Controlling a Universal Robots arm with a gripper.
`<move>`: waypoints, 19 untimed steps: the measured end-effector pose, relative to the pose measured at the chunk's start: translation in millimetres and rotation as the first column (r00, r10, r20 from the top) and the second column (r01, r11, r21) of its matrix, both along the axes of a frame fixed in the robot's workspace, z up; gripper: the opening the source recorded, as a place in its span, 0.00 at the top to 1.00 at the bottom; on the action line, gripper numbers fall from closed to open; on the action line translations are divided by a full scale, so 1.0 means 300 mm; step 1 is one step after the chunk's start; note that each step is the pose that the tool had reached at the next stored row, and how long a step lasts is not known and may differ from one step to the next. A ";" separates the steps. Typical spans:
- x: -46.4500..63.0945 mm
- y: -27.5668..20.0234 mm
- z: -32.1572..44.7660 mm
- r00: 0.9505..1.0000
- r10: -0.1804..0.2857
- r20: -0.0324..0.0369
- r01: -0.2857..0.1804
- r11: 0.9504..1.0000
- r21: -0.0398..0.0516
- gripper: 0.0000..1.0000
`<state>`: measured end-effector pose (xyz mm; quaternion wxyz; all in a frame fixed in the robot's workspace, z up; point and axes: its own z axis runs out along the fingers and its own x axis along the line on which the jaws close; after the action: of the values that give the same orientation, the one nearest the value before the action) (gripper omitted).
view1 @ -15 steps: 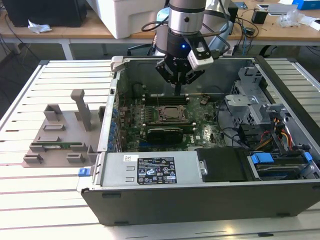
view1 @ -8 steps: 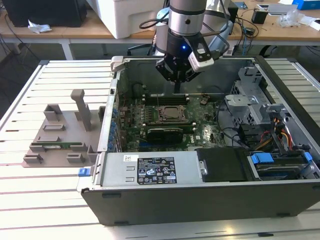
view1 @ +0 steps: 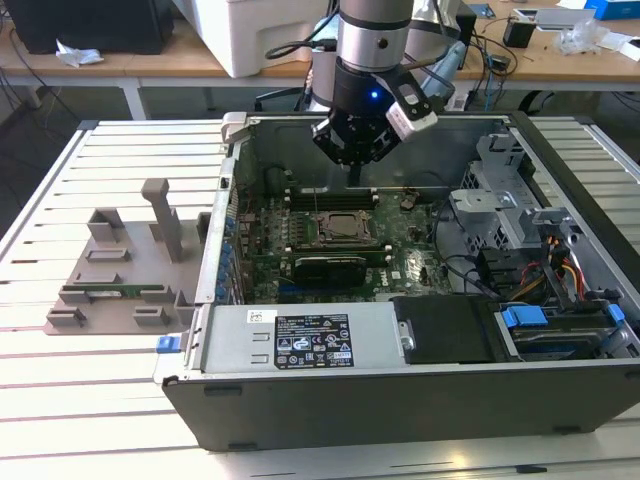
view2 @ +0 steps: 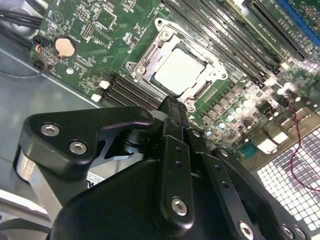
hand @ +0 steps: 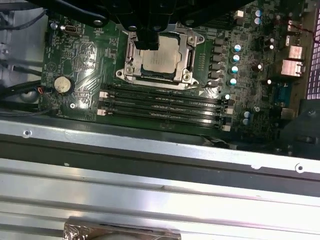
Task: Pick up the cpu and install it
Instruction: 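Install the first cpu locking lever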
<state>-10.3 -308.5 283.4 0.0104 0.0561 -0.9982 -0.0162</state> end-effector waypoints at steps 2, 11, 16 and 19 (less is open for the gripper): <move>-0.021 0.000 0.000 1.000 0.000 0.000 0.000 1.000 0.000 0.89; -0.075 0.000 0.000 1.000 0.000 0.000 0.000 1.000 0.000 0.89; -0.094 0.000 0.000 1.000 0.000 0.000 0.000 1.000 0.000 0.89; -0.121 0.000 -0.001 1.000 0.000 0.000 0.000 1.000 0.000 0.89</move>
<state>-46.7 -308.4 283.3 0.0103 0.0561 -0.9982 -0.0162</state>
